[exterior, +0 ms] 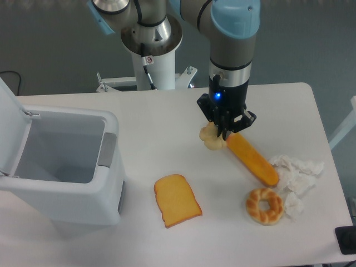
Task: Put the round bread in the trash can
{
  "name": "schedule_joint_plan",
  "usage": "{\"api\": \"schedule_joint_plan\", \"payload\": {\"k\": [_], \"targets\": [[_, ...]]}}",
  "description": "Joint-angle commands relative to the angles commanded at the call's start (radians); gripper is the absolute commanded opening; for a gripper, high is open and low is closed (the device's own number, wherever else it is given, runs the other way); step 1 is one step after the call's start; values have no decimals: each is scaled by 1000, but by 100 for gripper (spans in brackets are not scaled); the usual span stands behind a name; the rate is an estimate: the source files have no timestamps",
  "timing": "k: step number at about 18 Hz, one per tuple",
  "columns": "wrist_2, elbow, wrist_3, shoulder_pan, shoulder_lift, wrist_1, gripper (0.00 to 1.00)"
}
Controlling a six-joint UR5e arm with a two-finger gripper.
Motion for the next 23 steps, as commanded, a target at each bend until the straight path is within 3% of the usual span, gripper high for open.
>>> {"api": "schedule_joint_plan", "payload": {"k": [23], "targets": [[-86, 17, -58, 8, 0, 3, 0]]}}
